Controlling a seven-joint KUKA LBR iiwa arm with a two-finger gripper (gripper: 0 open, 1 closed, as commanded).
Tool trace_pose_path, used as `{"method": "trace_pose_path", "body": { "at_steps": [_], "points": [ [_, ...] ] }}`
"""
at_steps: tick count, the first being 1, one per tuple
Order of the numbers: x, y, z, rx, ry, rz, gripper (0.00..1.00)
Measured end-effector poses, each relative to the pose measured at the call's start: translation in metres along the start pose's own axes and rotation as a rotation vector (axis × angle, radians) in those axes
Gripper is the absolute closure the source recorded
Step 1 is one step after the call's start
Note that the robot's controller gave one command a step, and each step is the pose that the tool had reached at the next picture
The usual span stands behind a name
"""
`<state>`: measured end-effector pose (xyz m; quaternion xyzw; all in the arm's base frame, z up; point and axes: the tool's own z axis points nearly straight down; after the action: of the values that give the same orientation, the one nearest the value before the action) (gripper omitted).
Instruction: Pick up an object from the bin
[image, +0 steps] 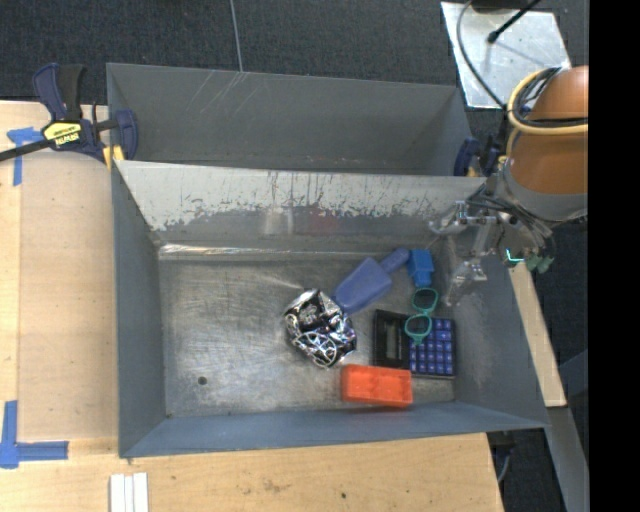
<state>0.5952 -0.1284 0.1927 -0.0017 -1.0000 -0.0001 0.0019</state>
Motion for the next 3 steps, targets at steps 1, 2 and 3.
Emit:
{"method": "trace_pose_path", "body": {
  "at_steps": [1, 2, 3],
  "points": [
    [-0.002, 0.0, -0.005, 0.001, -0.008, -0.002, 0.0],
    [-0.006, 0.0, 0.026, 0.003, -0.013, -0.085, 0.0],
    [0.001, -0.013, 0.056, 0.001, -0.006, -0.293, 0.0]
  ]
}}
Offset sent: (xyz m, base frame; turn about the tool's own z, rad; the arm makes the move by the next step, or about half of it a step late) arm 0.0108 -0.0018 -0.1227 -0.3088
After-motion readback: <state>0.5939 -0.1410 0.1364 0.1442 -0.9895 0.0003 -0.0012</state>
